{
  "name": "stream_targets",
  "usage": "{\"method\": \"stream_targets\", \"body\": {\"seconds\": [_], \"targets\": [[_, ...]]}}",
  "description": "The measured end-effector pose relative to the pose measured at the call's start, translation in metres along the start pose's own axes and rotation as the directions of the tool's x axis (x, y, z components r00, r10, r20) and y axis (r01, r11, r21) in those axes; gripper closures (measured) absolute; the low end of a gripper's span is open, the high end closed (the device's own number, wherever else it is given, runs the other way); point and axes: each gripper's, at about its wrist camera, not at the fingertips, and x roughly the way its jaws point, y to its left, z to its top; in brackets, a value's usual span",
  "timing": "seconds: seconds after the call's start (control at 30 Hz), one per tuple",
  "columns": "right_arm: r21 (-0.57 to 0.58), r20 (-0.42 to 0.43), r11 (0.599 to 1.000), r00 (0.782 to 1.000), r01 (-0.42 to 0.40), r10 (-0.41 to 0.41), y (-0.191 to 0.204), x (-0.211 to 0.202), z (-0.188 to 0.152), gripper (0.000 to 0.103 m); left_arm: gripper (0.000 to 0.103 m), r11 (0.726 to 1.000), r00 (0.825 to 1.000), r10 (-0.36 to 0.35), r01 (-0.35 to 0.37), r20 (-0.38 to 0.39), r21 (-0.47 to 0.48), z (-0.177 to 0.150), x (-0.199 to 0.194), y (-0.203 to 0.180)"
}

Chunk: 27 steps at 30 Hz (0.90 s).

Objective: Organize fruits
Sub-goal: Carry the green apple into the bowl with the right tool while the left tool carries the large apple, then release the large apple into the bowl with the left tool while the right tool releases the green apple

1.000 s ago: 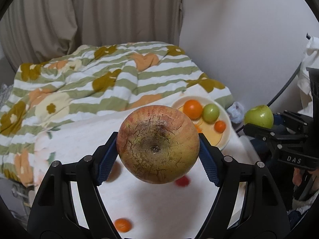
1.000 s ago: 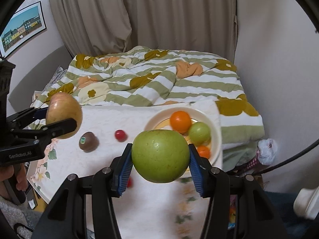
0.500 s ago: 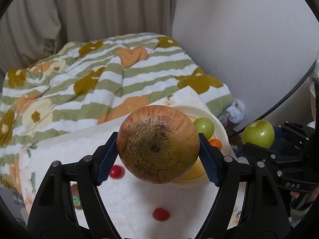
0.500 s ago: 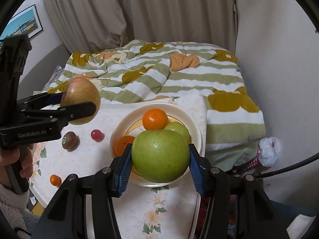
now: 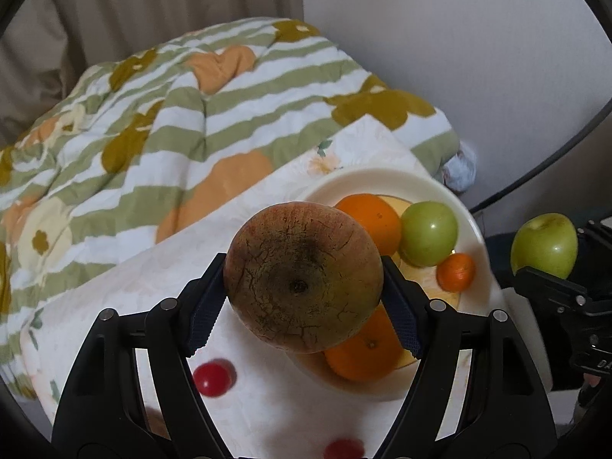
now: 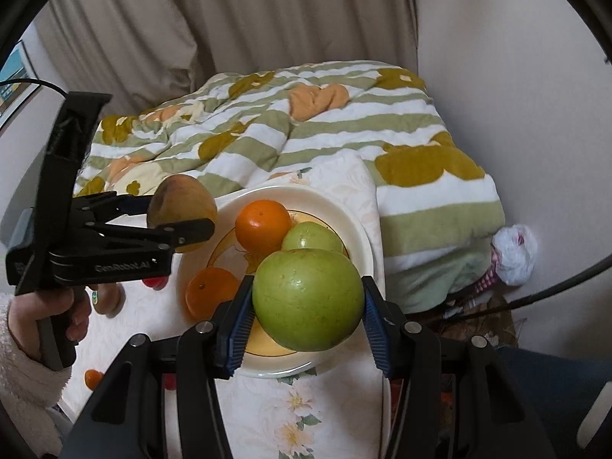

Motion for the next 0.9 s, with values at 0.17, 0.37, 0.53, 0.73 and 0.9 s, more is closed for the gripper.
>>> {"method": "stream_targets", "body": {"seconds": [0.17, 0.37, 0.53, 0.73, 0.9], "targets": [[0.030, -0.014, 1.000, 1.000, 0.009, -0.008, 0.001, 0.007, -0.004, 0.054, 0.020, 1.000, 1.000, -0.005, 0.006, -0.030, 0.029, 0.000, 0.016, -0.001], [0.046, -0.019, 0.999, 1.000, 0.017, -0.016, -0.001, 0.007, -0.007, 0.054, 0.019, 0.999, 0.999, -0.010, 0.012, -0.048, 0.040, -0.002, 0.023, -0.003], [0.050, -0.017, 0.999, 1.000, 0.017, -0.016, -0.003, 0.002, -0.009, 0.054, 0.000, 0.998, 1.000, 0.007, -0.008, 0.018, 0.055, -0.002, 0.001, -0.007], [0.018, -0.011, 1.000, 1.000, 0.006, -0.006, -0.002, -0.001, -0.012, 0.054, 0.000, 0.999, 0.998, 0.032, -0.032, 0.049, 0.009, -0.004, -0.025, 0.001], [-0.049, 0.001, 0.999, 1.000, -0.015, 0.015, 0.004, 0.000, -0.010, 0.054, 0.000, 0.998, 0.996, 0.064, -0.062, 0.056, -0.033, -0.014, -0.044, 0.008]]}}
